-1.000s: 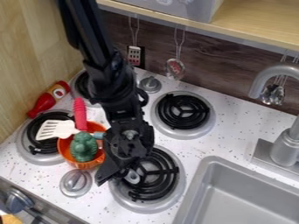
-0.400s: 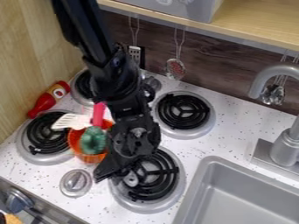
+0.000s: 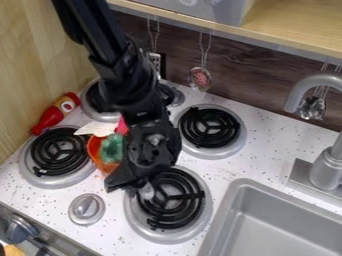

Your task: Moved the orange pot to the upper left burner

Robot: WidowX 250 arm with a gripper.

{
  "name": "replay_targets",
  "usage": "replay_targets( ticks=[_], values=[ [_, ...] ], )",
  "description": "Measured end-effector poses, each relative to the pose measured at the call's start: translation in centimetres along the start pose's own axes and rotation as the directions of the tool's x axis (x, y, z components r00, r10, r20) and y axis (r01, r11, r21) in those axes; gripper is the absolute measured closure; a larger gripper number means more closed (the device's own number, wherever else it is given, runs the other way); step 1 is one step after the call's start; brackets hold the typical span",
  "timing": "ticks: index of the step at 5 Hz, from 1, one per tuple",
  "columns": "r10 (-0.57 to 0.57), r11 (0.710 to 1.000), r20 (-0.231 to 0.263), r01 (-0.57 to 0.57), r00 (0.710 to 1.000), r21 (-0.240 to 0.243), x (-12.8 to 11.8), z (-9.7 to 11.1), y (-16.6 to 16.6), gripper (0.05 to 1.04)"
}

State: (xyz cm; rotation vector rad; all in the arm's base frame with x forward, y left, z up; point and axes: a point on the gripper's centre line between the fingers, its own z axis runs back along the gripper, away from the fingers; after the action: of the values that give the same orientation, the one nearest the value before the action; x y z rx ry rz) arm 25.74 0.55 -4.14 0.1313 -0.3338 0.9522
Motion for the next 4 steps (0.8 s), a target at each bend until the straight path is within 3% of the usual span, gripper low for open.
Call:
replay_targets(
  ticks=[2,4],
  values=[
    [-0.069,0.996,0.068,0.073,0.995,-0.057,2.5,0.0,-1.7,0.706],
    [-0.088,0.994,0.093,0.093,0.992,-0.051,3.3,0.2,-2.2,0.706]
  ],
)
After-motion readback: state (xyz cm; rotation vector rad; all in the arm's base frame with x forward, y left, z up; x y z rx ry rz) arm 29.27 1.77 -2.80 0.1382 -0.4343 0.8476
